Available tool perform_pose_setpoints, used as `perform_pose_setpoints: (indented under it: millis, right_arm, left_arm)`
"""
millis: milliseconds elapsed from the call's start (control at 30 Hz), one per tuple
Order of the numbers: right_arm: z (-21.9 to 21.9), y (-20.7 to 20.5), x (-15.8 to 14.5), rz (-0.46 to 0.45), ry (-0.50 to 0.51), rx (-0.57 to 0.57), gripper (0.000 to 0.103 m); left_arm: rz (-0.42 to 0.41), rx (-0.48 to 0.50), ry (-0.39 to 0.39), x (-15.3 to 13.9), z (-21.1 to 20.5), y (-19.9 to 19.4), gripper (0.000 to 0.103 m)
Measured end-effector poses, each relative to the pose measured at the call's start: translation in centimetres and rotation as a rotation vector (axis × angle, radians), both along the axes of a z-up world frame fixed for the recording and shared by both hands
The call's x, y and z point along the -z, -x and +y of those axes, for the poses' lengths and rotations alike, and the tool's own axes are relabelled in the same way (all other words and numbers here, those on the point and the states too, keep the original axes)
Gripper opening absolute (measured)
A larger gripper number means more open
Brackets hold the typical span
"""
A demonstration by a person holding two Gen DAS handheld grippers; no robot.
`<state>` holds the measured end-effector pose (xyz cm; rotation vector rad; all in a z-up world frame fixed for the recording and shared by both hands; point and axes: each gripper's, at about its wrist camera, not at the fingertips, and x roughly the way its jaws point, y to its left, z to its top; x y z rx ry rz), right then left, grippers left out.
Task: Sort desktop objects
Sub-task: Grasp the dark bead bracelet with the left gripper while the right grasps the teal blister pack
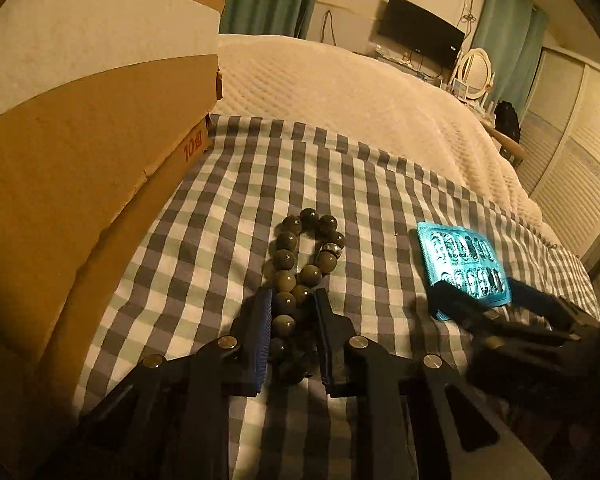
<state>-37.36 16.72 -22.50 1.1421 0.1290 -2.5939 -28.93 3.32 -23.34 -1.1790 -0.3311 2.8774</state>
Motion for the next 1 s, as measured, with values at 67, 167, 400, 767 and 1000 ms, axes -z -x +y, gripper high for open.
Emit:
perform_pose_setpoints:
  millis: [67,167,400,767,1000]
  right_arm:
    - [-0.4,0.0,0.4,0.006,-0.029,0.003,0.103]
    - [-0.8,0.0,0.9,0.005,-0.062,0.007,0.103]
    - [-0.5,-0.6,0.7,0.015,-0.051,0.009,0.102]
    - [0.1,-1.0,0.0,0.060,0.010,0.018,0.045]
    - [2.5,-0.1,-0.4,0.021,0.207,0.016,0.011]
  left_arm:
    - [-0.002,-0.001,0.012,0.2,0.5,0.1,0.020]
    - [-0.002,-0.002,0.014,0.2,0.7,-0.2,0.020]
    - [0.008,0.000,-0.008,0.0,-0.1,-0.9,0.020]
    - [0.010,0.001,-0.024,-0.1,-0.5,-0.6,0.020]
    - [0.017,0.010,-0.026,0.0,-0.5,-0.4,0.020]
